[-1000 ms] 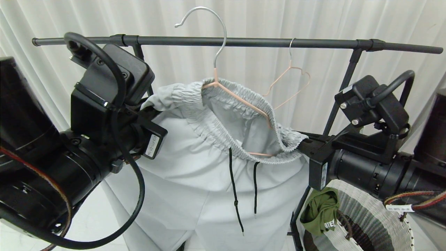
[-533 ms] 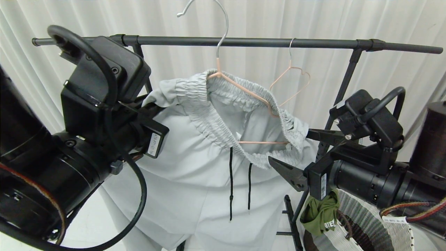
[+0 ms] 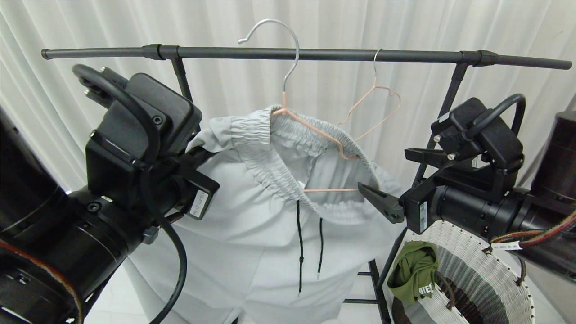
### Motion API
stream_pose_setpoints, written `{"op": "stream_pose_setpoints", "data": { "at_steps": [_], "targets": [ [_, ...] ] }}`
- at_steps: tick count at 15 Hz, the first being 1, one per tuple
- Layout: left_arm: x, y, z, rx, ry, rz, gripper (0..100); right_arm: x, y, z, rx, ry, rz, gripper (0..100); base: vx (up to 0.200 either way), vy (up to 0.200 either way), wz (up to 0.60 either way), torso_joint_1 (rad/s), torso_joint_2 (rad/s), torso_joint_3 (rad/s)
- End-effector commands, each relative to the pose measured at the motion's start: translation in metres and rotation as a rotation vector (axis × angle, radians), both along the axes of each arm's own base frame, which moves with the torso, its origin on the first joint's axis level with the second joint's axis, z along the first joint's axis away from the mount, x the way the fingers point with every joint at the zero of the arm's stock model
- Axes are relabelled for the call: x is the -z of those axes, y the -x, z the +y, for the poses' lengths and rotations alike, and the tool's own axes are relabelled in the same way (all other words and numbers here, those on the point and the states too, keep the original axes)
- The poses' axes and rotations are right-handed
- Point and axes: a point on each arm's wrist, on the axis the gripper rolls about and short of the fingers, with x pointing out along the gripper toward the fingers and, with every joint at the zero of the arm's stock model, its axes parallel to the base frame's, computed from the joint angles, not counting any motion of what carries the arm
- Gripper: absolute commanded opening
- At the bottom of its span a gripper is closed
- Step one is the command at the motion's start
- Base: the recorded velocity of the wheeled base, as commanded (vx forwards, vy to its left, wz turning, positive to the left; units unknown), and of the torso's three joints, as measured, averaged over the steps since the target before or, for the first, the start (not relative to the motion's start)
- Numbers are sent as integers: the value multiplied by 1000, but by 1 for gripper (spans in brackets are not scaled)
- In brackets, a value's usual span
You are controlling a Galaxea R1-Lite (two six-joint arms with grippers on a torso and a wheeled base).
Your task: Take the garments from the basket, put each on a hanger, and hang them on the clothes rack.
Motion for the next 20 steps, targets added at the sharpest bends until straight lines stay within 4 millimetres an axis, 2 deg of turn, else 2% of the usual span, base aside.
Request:
{"op": "stream_pose_setpoints", "data": {
  "at_steps": [1,4,6,8,13,19,20],
  "targets": [
    [2,0,1,-26,-4,4,0,-2,-1,0,-1,2,-8,100,0,0,0,0,0,0],
    [1,0,2,-41,1,3,0,-2,-2,2,-31,11,-10,100,0,0,0,0,0,0],
    [0,6,-4,-1,14,-9,0,3,-9,10,-59,29,9,100,0,0,0,0,0,0],
    [-2,11,-8,27,10,-23,0,-2,-21,21,-51,23,3,100,0,0,0,0,0,0],
    [0,18,-15,77,-2,-21,0,-12,-36,37,-69,47,16,100,0,0,0,0,0,0],
    [0,23,-19,106,-1,-23,0,-8,-37,40,-97,66,37,100,0,0,0,0,0,0],
    [-1,23,-19,106,0,-27,0,-8,-37,40,-100,65,37,0,0,0,0,0,0,0]
  ]
}}
